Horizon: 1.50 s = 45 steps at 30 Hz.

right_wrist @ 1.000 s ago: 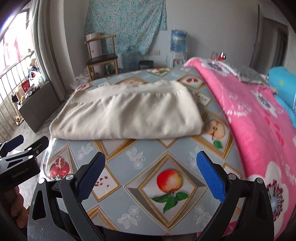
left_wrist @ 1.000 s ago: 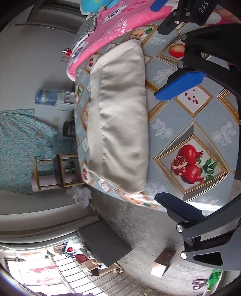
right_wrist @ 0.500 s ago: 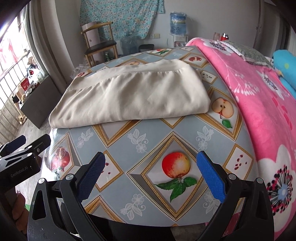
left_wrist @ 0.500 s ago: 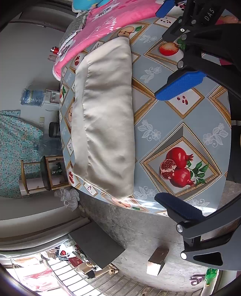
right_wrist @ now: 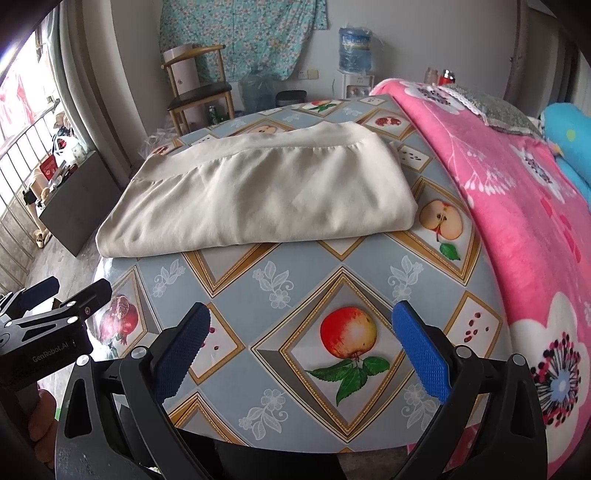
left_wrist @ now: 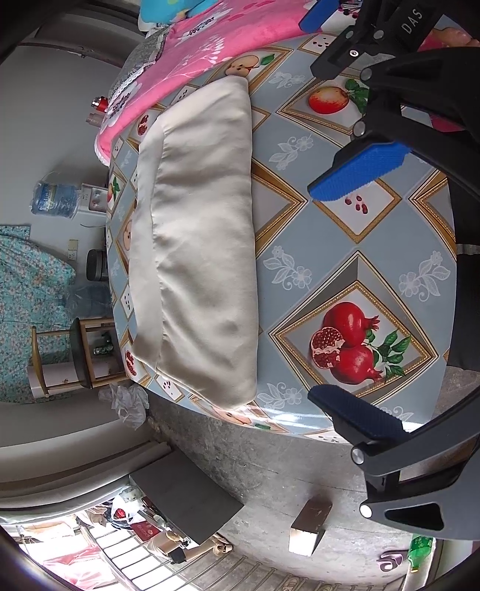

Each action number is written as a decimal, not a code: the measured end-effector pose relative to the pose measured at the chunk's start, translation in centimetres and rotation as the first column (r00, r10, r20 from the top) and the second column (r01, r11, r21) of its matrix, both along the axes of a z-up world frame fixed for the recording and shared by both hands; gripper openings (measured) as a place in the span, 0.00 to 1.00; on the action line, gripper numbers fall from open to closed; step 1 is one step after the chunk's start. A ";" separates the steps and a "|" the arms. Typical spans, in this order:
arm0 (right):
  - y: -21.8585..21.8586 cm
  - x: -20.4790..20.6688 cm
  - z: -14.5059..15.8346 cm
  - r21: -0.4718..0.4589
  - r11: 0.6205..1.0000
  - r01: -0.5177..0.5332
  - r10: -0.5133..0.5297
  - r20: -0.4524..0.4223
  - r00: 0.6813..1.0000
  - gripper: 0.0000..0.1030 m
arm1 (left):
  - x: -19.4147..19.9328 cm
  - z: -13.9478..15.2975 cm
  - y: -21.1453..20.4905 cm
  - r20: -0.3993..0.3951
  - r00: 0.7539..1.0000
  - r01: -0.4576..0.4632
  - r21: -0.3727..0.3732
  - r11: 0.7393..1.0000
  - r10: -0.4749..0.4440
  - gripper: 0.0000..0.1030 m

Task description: Fold large clothes

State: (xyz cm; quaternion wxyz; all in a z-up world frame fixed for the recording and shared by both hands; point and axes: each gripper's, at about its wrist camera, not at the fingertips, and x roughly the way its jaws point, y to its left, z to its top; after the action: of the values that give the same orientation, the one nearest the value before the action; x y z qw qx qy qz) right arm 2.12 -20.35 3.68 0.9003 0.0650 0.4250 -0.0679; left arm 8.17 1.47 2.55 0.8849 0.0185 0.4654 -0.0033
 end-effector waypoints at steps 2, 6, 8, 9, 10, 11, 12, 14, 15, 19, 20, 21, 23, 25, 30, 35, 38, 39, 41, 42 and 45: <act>0.0 0.0 0.1 -0.002 1.000 0.002 -0.002 0.002 1.000 0.93 | 0.0 0.0 -0.1 -0.001 1.000 0.005 0.000 1.000 -0.005 0.95; -0.1 0.0 0.2 0.001 1.000 0.006 -0.006 0.000 1.000 0.93 | 0.0 0.0 -0.4 0.001 1.000 0.012 0.004 1.000 -0.012 0.95; -0.1 0.0 0.3 -0.001 1.000 0.005 -0.005 0.000 1.000 0.93 | 0.0 0.0 -0.4 0.004 1.000 0.012 0.005 1.000 -0.012 0.95; -0.1 0.1 0.2 -0.001 1.000 0.004 -0.004 -0.001 1.000 0.93 | 0.0 0.0 -0.4 0.005 1.000 0.011 0.006 1.000 -0.011 0.95; -0.1 0.1 0.3 0.002 1.000 0.003 -0.003 -0.001 1.000 0.93 | 0.0 0.0 -0.4 0.005 1.000 0.009 0.006 1.000 -0.010 0.95; -0.1 0.0 0.2 0.003 1.000 0.004 -0.004 -0.001 1.000 0.93 | 0.0 0.0 -0.4 0.006 1.000 0.009 0.006 1.000 -0.009 0.95; -0.1 0.0 0.2 0.005 1.000 0.002 -0.002 -0.001 1.000 0.93 | 0.0 0.1 -0.4 0.006 1.000 0.007 0.006 1.000 -0.007 0.95; 0.0 0.0 0.2 0.005 1.000 0.003 -0.003 -0.001 1.000 0.93 | 0.0 0.1 -0.4 0.008 1.000 0.007 0.009 1.000 -0.007 0.95; 0.0 0.0 0.2 0.005 1.000 0.003 -0.003 -0.001 1.000 0.93 | 0.0 0.1 -0.4 0.008 1.000 0.006 0.009 1.000 -0.007 0.95; 0.1 0.0 0.2 0.004 1.000 0.004 -0.004 -0.002 1.000 0.93 | -0.1 0.1 -0.4 0.007 1.000 0.008 0.010 1.000 -0.008 0.95; 0.1 0.0 0.2 0.003 1.000 0.004 -0.004 -0.002 1.000 0.93 | -0.1 0.1 -0.4 0.007 1.000 0.008 0.009 1.000 -0.008 0.95; 0.1 0.0 0.2 0.003 1.000 0.005 -0.005 -0.002 1.000 0.93 | -0.1 0.1 -0.4 0.008 1.000 0.008 0.010 1.000 -0.008 0.95; 0.1 0.0 0.1 0.004 1.000 0.004 -0.004 -0.002 1.000 0.93 | -0.1 0.1 -0.4 0.008 1.000 0.007 0.010 1.000 -0.008 0.95; 0.1 0.0 0.1 0.003 1.000 0.004 -0.004 -0.002 1.000 0.93 | -0.1 0.1 -0.4 0.008 1.000 0.007 0.009 1.000 -0.007 0.95; 0.2 0.1 0.1 0.003 1.000 0.004 -0.004 -0.004 1.000 0.93 | -0.1 0.1 -0.4 0.009 1.000 0.008 0.011 1.000 -0.008 0.95; 0.3 0.1 0.1 0.003 1.000 0.005 -0.005 -0.005 1.000 0.93 | -0.1 0.1 -0.4 0.010 1.000 0.008 0.011 1.000 -0.008 0.95; 0.3 0.1 0.1 0.003 1.000 0.005 -0.005 -0.005 1.000 0.93 | -0.1 0.1 -0.4 0.011 1.000 0.008 0.011 1.000 -0.008 0.95; 0.3 0.1 0.1 0.004 1.000 0.005 -0.005 -0.005 1.000 0.93 | -0.1 0.2 -0.4 0.010 1.000 0.007 0.011 1.000 -0.007 0.95; 0.3 0.1 0.1 0.002 1.000 0.005 -0.005 -0.005 1.000 0.93 | -0.1 0.2 -0.4 0.011 1.000 0.007 0.011 1.000 -0.007 0.95; 0.3 0.1 0.1 0.001 1.000 0.005 -0.005 -0.005 1.000 0.93 | -0.1 0.2 -0.4 0.011 1.000 0.007 0.010 1.000 -0.007 0.95; 0.3 0.1 0.0 0.002 1.000 0.005 -0.005 -0.005 1.000 0.93 | -0.1 0.2 -0.4 0.011 1.000 0.008 0.012 1.000 -0.008 0.95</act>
State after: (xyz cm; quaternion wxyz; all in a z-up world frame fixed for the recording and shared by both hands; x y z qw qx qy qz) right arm 2.20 -20.01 3.72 0.8990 0.0668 0.4272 -0.0697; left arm 8.02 1.04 2.72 0.8874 0.0256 0.4603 -0.0041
